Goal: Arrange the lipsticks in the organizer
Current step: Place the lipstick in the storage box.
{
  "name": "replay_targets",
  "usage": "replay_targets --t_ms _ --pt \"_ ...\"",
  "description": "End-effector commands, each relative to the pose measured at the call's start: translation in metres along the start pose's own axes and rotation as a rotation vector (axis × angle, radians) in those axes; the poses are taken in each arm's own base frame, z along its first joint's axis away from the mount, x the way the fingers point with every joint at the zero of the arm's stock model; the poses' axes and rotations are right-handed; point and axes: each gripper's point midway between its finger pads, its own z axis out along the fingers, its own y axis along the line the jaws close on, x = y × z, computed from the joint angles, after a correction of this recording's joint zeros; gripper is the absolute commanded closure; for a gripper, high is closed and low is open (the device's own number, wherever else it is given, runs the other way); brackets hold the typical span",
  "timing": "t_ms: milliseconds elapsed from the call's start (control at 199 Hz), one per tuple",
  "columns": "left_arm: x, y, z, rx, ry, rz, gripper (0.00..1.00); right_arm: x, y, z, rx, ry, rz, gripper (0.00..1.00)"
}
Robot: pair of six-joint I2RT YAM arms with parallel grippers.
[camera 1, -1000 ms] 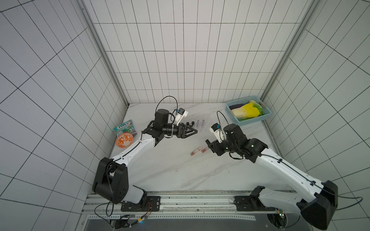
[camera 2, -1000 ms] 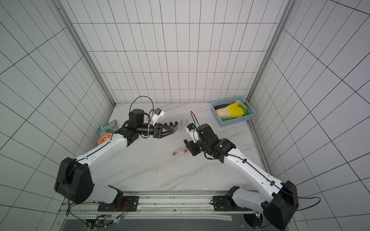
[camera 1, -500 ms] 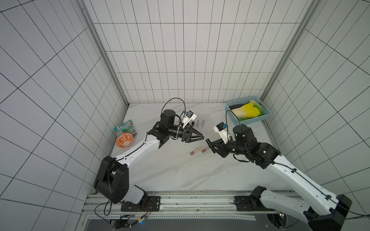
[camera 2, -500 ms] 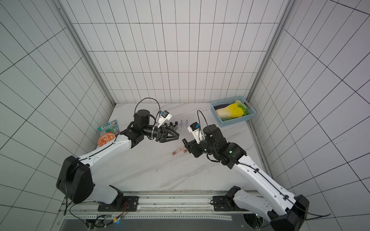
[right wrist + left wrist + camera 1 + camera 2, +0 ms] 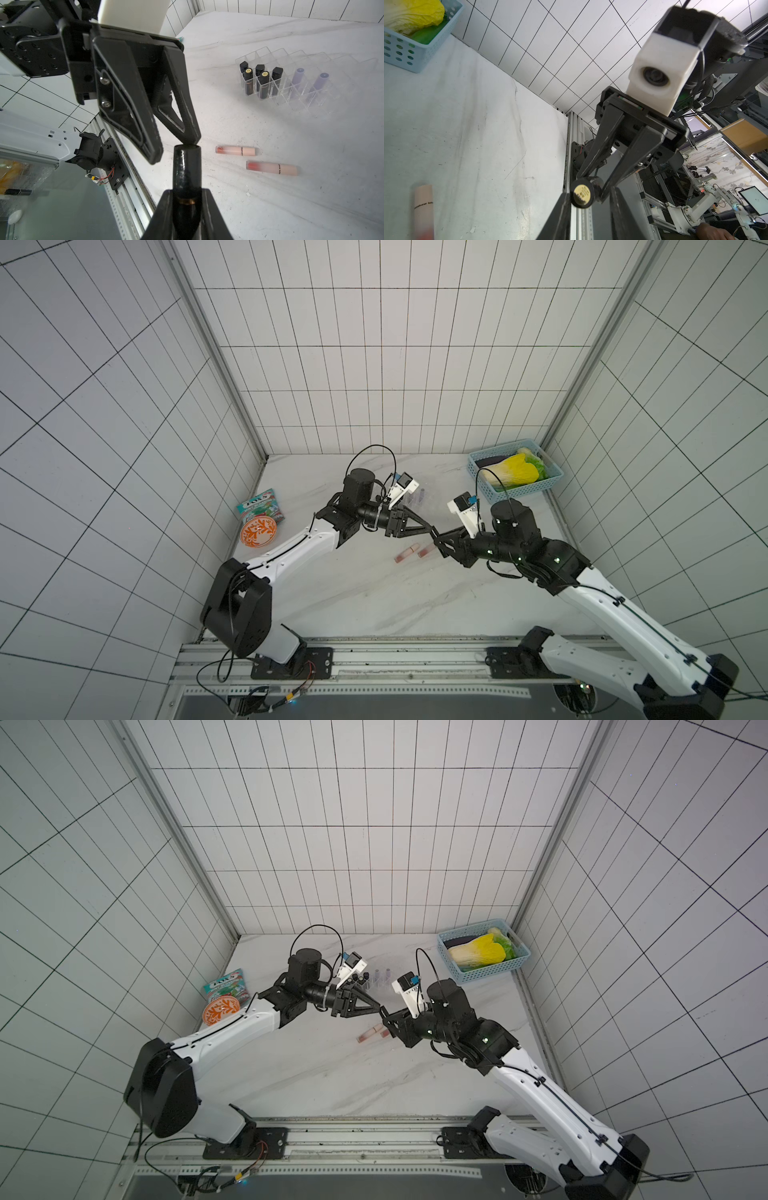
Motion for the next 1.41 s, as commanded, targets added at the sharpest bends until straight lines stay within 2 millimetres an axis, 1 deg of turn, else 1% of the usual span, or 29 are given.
replay_targets --t_ms 0,136,256,386,462,532,562,602,632,663,688,743,768,798,833,893,959,1029,1104,1210,1300,1400 --pt "-0.004 -0.008 0.010 0.034 0.016 0.036 0.68 -0.018 0.007 -0.005 -0.031 -0.062 -0.010 0.84" --pt "-0.004 -0.006 0.011 0.027 0.015 0.037 0.58 -0.019 0.008 -0.007 -0.035 -0.066 -0.010 0.84" --pt "-0.005 -0.007 0.011 0.024 0.013 0.040 0.59 -0.019 0.008 -0.008 -0.030 -0.070 -0.013 0.84" --pt "-0.007 -0.009 0.011 0.026 0.010 0.045 0.68 -0.018 0.009 -0.005 -0.045 -0.056 -0.010 0.84" --pt "-0.007 -0.008 0.011 0.024 0.008 0.045 0.75 -0.017 0.010 -0.004 -0.050 -0.053 -0.009 0.84" --pt "-0.007 -0.007 0.012 0.024 0.009 0.044 0.87 -0.017 0.009 -0.004 -0.044 -0.051 -0.009 0.84" --pt "-0.007 -0.007 0.012 0.023 0.009 0.043 0.91 -0.017 0.008 -0.004 -0.039 -0.053 -0.011 0.84" --pt "-0.007 -0.005 0.012 0.018 0.007 0.041 0.94 -0.017 0.007 -0.006 -0.029 -0.056 -0.011 0.81" --pt "-0.008 -0.004 0.012 0.013 0.005 0.041 0.95 -0.018 0.005 -0.007 -0.018 -0.062 -0.013 0.75" --pt "-0.008 -0.002 0.012 -0.001 0.000 0.042 0.95 -0.018 0.004 -0.009 -0.004 -0.068 -0.015 0.67" --pt "-0.009 0.001 0.011 -0.018 -0.003 0.040 0.95 -0.018 0.001 -0.011 0.013 -0.076 -0.016 0.57" --pt "-0.011 0.014 0.009 -0.088 -0.017 0.038 0.95 -0.019 -0.006 -0.017 0.065 -0.098 -0.018 0.29" --pt "-0.013 0.022 0.007 -0.137 -0.027 0.038 0.95 -0.019 -0.010 -0.020 0.091 -0.109 -0.018 0.18" --pt "-0.016 0.034 0.004 -0.209 -0.039 0.037 0.95 -0.018 -0.015 -0.024 0.123 -0.122 -0.020 0.08" --pt "-0.019 0.050 -0.002 -0.306 -0.043 0.038 0.95 -0.017 -0.021 -0.027 0.160 -0.134 -0.022 0.00" --pt "-0.023 0.077 -0.014 -0.485 -0.035 0.050 0.95 -0.013 -0.032 -0.032 0.220 -0.141 -0.023 0.01" --pt "-0.031 0.107 -0.028 -0.659 -0.028 0.069 0.95 -0.008 -0.038 -0.032 0.249 -0.138 -0.023 0.01" --pt "-0.038 0.134 -0.041 -0.799 -0.030 0.094 0.95 -0.002 -0.042 -0.031 0.262 -0.128 -0.019 0.01" --pt "-0.047 0.159 -0.053 -0.929 -0.044 0.116 0.95 0.003 -0.046 -0.026 0.269 -0.112 -0.017 0.01" --pt "-0.060 0.183 -0.065 -1.049 -0.080 0.151 0.95 0.009 -0.049 -0.022 0.274 -0.090 -0.019 0.01" --pt "-0.071 0.199 -0.069 -1.107 -0.140 0.212 0.95 0.013 -0.051 -0.020 0.277 -0.083 -0.019 0.01" --pt "-0.083 0.212 -0.073 -1.156 -0.204 0.278 0.95 0.017 -0.051 -0.019 0.272 -0.070 -0.014 0.01"
